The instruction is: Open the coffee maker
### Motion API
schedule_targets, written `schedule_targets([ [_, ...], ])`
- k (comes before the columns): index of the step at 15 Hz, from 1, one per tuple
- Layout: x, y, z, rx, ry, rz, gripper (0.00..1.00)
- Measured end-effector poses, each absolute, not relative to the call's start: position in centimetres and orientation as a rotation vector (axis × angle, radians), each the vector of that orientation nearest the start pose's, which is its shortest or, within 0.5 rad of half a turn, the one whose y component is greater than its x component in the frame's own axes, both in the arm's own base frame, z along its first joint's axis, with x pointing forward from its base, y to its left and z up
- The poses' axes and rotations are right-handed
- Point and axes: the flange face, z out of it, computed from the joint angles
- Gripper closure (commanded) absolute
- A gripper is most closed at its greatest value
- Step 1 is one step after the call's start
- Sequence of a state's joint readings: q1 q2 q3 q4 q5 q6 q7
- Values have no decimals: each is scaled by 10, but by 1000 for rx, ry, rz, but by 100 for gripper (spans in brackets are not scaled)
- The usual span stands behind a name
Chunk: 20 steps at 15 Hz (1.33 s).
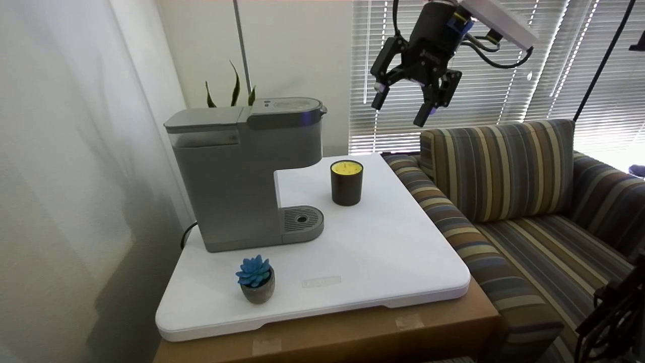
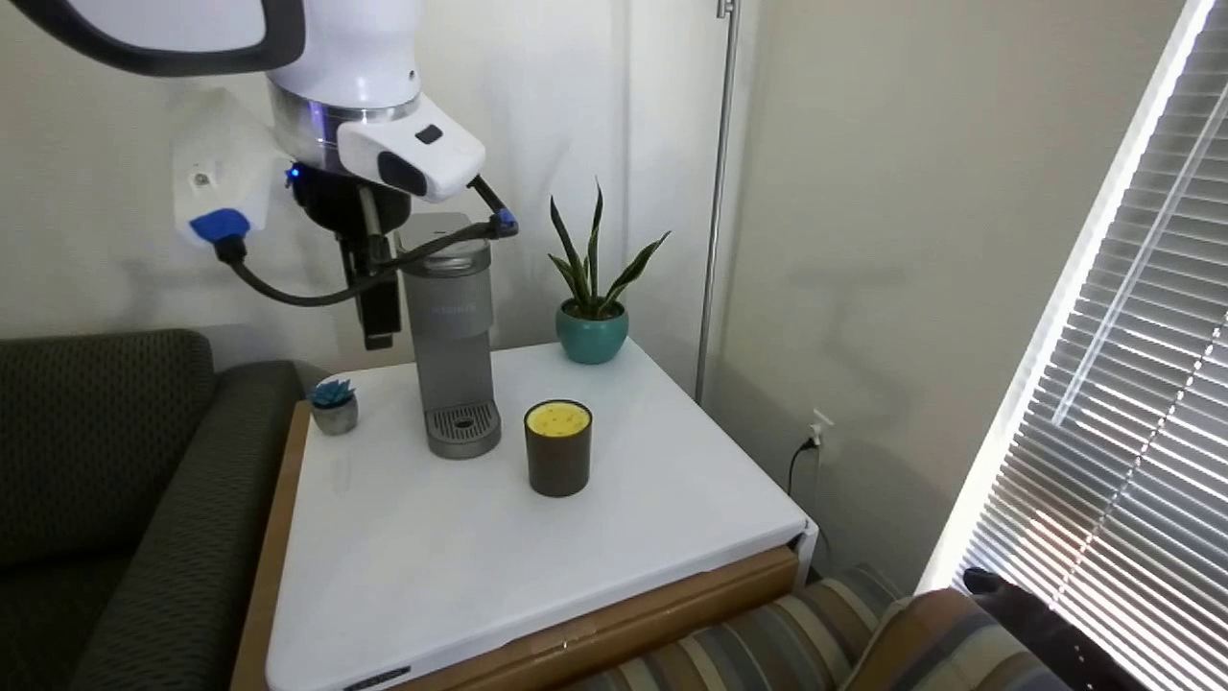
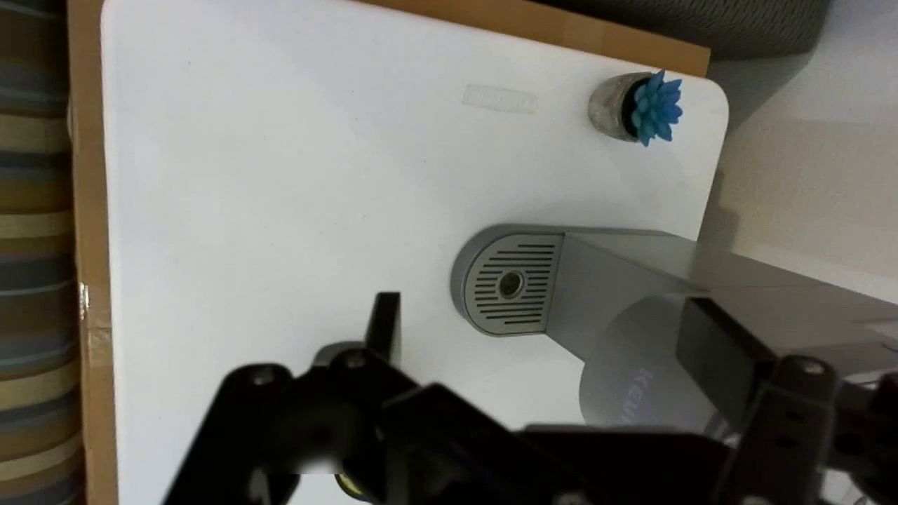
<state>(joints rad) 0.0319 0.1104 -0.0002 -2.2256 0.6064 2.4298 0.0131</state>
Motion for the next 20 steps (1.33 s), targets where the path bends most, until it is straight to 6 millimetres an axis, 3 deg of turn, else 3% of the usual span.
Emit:
schedule_targets([
  [7, 552, 27, 331, -2674, 557, -112, 0],
  [8, 552, 30, 330, -2675, 550, -108, 9],
  [9, 553, 33, 330, -2676, 542, -106, 26],
  [15, 567, 56, 339, -2678, 492, -184, 68],
  [20, 580, 69, 344, -2677, 496, -391, 99],
])
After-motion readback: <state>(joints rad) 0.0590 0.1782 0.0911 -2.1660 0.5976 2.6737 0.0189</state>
